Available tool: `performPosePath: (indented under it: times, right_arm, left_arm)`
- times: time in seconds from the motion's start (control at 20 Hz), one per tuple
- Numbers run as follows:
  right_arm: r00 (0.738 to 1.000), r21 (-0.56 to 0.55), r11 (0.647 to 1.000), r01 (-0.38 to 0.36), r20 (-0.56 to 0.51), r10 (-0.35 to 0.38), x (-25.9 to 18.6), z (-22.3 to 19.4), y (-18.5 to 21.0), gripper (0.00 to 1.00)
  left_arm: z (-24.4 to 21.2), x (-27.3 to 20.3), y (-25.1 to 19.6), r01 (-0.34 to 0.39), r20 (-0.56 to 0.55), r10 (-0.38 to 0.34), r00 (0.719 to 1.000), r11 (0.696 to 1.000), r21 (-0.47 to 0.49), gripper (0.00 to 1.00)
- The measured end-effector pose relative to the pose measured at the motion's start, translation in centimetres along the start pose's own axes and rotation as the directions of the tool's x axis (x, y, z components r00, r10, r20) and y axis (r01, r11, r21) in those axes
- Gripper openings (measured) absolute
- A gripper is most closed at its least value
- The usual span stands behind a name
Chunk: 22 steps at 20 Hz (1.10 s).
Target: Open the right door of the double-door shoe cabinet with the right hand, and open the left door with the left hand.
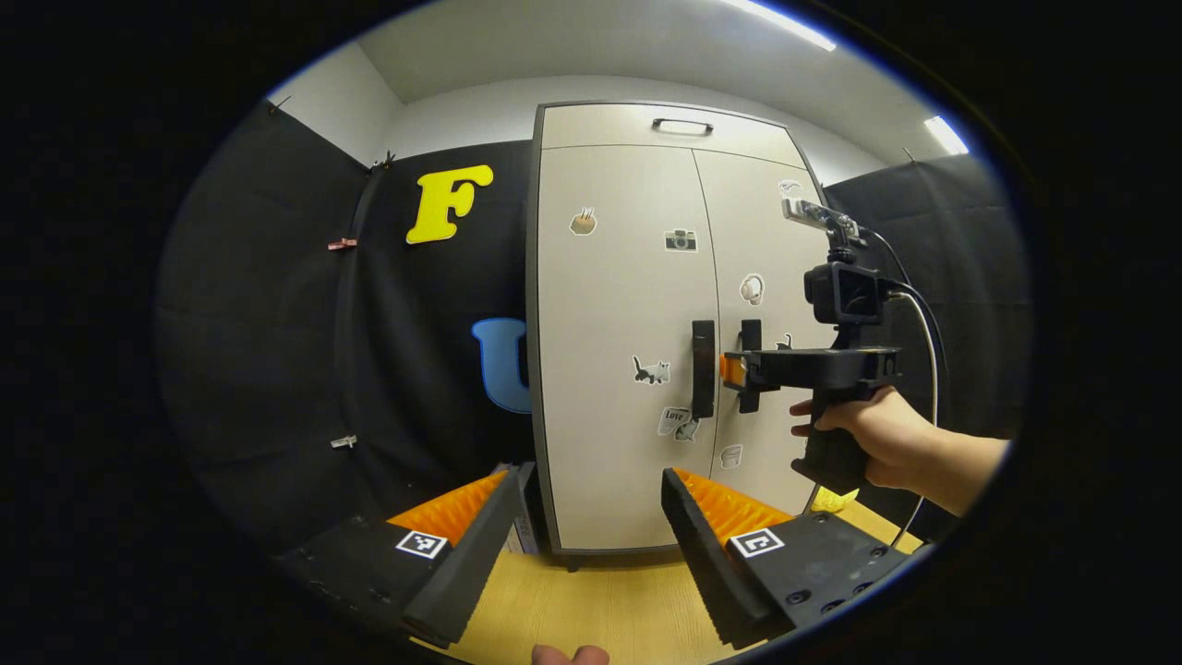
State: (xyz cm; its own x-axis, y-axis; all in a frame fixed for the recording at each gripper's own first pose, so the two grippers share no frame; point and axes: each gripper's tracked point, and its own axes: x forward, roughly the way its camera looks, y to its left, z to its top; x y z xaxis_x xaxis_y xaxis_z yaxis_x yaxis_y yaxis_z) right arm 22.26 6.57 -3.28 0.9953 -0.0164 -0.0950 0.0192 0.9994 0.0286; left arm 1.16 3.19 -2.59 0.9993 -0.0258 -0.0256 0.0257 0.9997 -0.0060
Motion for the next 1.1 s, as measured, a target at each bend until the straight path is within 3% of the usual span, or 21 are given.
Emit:
performPosePath:
  times: [0.15, 0.25, 0.3, 0.6, 0.9, 1.1]
  right_arm:
    - [1.000, 0.000, 1.000, 0.008, -0.023, -0.008, 1.3, -0.8, 0.0, 0.79]
    - [0.999, 0.002, 0.999, 0.034, -0.007, -0.034, 1.5, -0.4, -0.3, 0.61]
    - [0.999, 0.000, 0.999, 0.045, -0.003, -0.045, 1.9, -0.2, -0.5, 0.44]
    - [0.997, -0.068, 0.995, 0.075, 0.002, -0.075, 1.9, -0.5, -0.5, 0.36]
    - [0.999, -0.083, 0.995, 0.051, -0.012, -0.053, 1.8, -0.5, -0.4, 0.13]
    - [0.999, -0.068, 0.997, 0.032, -0.004, -0.033, 1.2, -0.3, -0.4, 0.13]
  left_arm:
    - [0.0, 0.1, 0.5, -0.004, 0.000, 0.004, 1.000, 1.000, -0.002, 0.95]
    - [-0.1, 0.2, 0.8, -0.007, 0.000, 0.007, 1.000, 1.000, -0.006, 0.95]
    - [-0.3, 0.1, 0.9, -0.009, -0.002, 0.009, 1.000, 1.000, -0.008, 0.95]
    - [-0.8, -0.1, 1.3, -0.016, -0.013, 0.016, 1.000, 1.000, -0.009, 0.95]
    - [-0.5, -0.5, 0.9, -0.012, -0.007, 0.012, 1.000, 1.000, -0.011, 0.95]
    - [-0.5, -1.1, 0.8, -0.016, -0.005, 0.015, 1.000, 1.000, -0.012, 0.95]
